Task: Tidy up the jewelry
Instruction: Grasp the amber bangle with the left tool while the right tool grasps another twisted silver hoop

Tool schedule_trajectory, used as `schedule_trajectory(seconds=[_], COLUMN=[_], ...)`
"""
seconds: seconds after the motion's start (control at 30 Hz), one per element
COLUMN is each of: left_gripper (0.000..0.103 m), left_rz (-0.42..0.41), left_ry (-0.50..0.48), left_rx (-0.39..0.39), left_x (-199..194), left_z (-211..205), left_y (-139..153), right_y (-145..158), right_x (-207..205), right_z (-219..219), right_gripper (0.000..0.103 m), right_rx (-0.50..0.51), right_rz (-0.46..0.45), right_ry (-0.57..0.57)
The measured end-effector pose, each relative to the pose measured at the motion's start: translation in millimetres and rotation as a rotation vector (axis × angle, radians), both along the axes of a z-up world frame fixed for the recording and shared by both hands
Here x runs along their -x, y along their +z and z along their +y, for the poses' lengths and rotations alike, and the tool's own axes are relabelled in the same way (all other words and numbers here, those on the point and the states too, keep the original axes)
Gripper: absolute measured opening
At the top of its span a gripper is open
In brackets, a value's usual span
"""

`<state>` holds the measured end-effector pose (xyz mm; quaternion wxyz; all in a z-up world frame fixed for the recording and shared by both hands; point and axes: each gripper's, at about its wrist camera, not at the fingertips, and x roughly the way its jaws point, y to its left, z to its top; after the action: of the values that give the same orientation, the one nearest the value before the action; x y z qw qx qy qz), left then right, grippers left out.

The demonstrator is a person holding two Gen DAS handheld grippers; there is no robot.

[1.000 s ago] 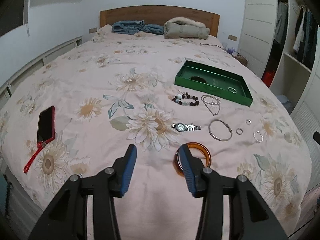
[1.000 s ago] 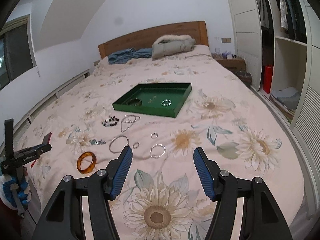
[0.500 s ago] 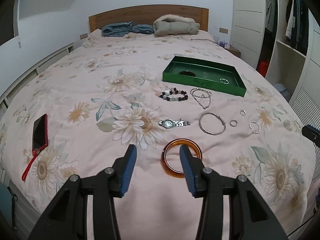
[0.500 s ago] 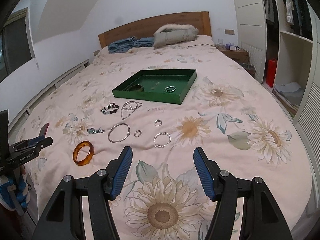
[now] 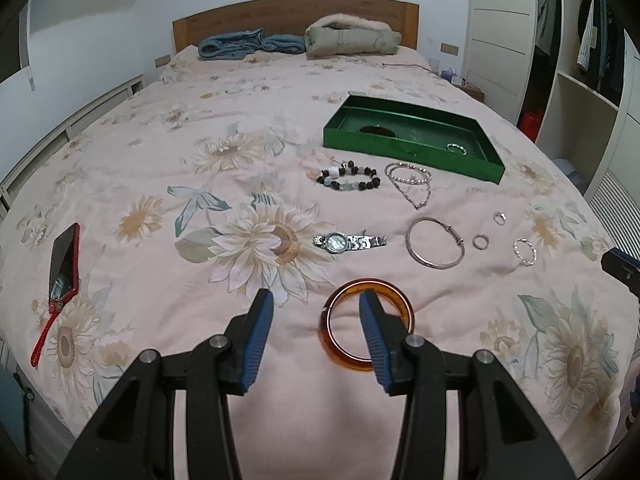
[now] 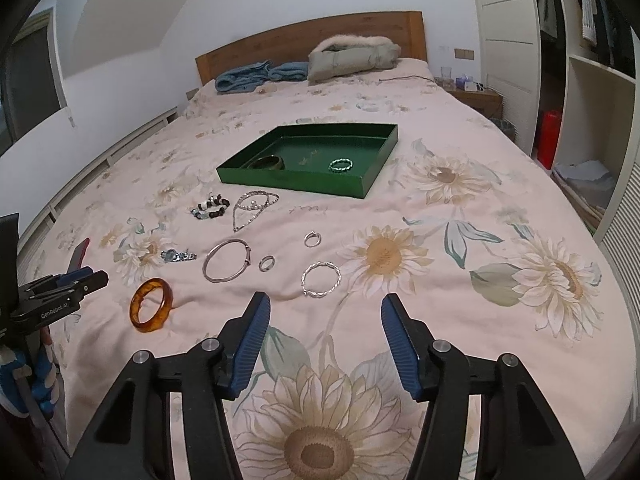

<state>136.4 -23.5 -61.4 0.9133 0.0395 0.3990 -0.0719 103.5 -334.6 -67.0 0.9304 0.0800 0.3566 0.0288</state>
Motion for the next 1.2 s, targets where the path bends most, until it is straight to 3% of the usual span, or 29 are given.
schedule_trajectory(seconds=[0.67,0.9,1.2], left_gripper=[0.043,0.042,0.042], left_rz=[0.146,0.154,0.131], left_ry=[-0.031,-0.05,-0.054], left_rx=[0.071,0.025,0.032], left_x=[-39,-43,-45], left_z=[-1,-8,-7], left_y=[-58,-76,-84], right_y=[-46,-63,-82], right_x=[-59,-87,-116], right_z=[-5,2,12], right_gripper=[0.047,0.031,0.029], right_rx=[0.013,0.064,0.132], right_rz=[0.1,0.164,0.229], right_ry=[0.025,0.064,0.111])
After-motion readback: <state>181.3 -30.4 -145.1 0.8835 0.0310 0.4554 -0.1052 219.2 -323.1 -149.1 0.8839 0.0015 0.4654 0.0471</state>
